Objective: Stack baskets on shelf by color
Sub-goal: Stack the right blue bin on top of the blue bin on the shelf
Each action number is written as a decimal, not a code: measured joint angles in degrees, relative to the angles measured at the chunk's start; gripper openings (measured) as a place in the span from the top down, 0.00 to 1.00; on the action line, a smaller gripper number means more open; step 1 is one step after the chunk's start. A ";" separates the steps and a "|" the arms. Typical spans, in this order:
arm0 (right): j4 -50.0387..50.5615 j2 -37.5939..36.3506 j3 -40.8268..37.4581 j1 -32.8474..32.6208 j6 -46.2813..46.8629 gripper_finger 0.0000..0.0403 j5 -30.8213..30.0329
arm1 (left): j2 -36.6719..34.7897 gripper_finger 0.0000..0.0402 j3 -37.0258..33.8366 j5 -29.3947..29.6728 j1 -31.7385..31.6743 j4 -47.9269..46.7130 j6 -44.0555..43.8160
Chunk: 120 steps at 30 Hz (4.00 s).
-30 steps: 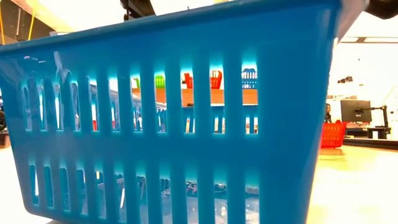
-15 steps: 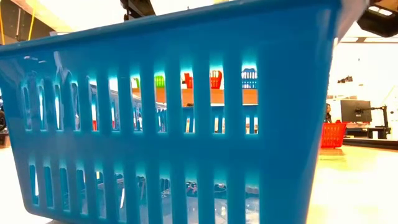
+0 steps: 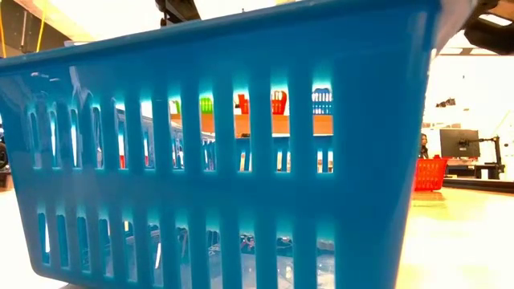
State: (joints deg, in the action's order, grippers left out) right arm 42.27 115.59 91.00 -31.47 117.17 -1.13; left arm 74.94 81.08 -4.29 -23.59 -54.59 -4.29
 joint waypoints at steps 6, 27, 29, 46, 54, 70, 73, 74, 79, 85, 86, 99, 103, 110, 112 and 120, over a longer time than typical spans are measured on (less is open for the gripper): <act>1.21 0.00 0.00 -1.07 2.57 0.80 -2.46 | 0.00 0.81 0.00 0.00 0.00 0.00 0.00; -2.82 4.11 0.00 -0.80 0.44 0.81 -3.16 | 0.00 0.81 0.00 0.00 -0.01 -0.02 0.00; -2.66 4.11 0.00 -0.76 -0.23 0.81 -3.18 | 0.01 0.81 0.00 0.00 0.00 -0.02 0.00; 0.65 3.45 0.00 0.47 -8.57 0.99 -3.08 | 0.02 0.81 0.00 0.00 -0.01 -0.07 1.53; 5.92 -2.75 0.00 0.47 -12.23 1.00 -10.69 | 0.02 0.81 0.00 0.00 0.01 -0.19 1.67; 21.08 -20.42 0.00 10.27 -29.36 1.00 -19.42 | 0.02 0.81 0.00 0.00 0.00 -1.40 2.58; 22.25 -24.41 0.00 14.41 -35.20 1.00 -20.03 | 0.02 0.81 0.00 0.00 0.01 -1.38 3.37; 22.35 -25.54 0.00 15.91 -37.04 1.00 -20.14 | 0.02 0.81 0.00 0.01 0.01 -1.39 3.47; 22.53 -30.86 0.00 24.07 -45.71 1.00 -19.54 | 0.02 0.81 0.00 0.05 0.02 -1.38 3.48; 22.60 -35.01 0.00 34.12 -52.84 1.00 -15.74 | 0.02 0.81 0.00 1.53 0.01 -1.38 3.52; 22.45 -35.60 0.00 35.84 -53.94 1.00 -14.80 | 0.02 0.81 0.00 2.08 0.01 -1.38 3.52; 15.66 -37.70 0.00 57.89 -67.80 1.00 1.65 | 0.02 0.81 0.00 3.50 0.01 -1.36 1.58; 15.49 -37.70 0.00 64.88 -71.10 1.00 5.66 | 0.02 0.81 0.00 3.48 0.01 -1.36 1.43; 12.09 -37.70 0.00 75.66 -73.77 1.00 15.01 | 0.02 0.81 0.00 3.48 0.01 -1.36 1.44; 10.89 -37.70 0.00 77.97 -74.17 1.00 17.29 | 0.02 0.81 0.00 3.48 0.01 -1.36 1.44; 12.19 -35.59 0.00 82.53 -74.17 1.00 21.69 | 0.02 0.81 0.00 3.48 0.01 -1.36 1.46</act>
State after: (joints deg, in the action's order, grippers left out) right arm 54.46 80.00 91.00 51.06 43.00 20.56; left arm 74.96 81.08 -0.82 -23.57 -55.94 -2.83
